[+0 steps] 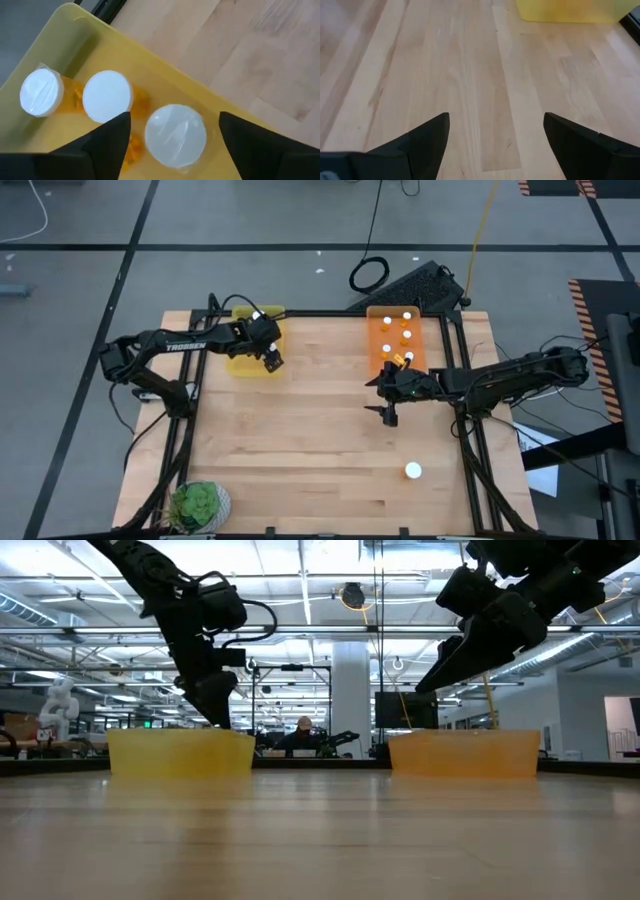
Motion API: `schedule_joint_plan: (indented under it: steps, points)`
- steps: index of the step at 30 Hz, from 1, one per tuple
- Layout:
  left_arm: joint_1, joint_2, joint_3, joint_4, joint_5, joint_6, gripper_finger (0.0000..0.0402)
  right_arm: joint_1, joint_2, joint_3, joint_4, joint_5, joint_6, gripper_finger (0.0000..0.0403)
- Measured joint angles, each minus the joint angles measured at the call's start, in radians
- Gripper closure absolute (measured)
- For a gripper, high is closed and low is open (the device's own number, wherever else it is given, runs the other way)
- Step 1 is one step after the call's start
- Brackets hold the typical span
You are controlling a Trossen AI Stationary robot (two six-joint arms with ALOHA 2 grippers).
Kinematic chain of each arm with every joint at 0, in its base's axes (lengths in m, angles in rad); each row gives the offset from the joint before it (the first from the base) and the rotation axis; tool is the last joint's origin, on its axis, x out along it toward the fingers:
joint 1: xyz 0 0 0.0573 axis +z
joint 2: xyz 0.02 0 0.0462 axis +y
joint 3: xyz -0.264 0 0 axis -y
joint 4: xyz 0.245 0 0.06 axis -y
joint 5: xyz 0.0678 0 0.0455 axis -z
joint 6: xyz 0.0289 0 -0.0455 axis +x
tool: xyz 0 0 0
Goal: Pick and place medicine bottles into bin by pill shape (circle, oval)
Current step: Put the large orange pill bottle into the yellow bin
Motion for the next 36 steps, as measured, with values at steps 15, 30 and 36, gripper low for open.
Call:
schedule_joint_plan:
  steps: [15, 30, 36]
  points:
    - [-0.048, -0.073, 0.048, -0.071, -0.026, 0.003, 0.0103, 0.073, -0.141, 0.001, -0.133, 0.002, 0.080, 0.0087]
    - [-0.214, -0.197, 0.056, -0.066, -0.078, -0.065, 0.0108, 0.411, -0.349, 0.001, -0.570, 0.134, 0.478, 0.0087]
    - [-0.290, -0.196, 0.056, -0.026, -0.090, -0.106, 0.0108, 0.537, -0.361, 0.001, -0.708, 0.131, 0.662, 0.0087]
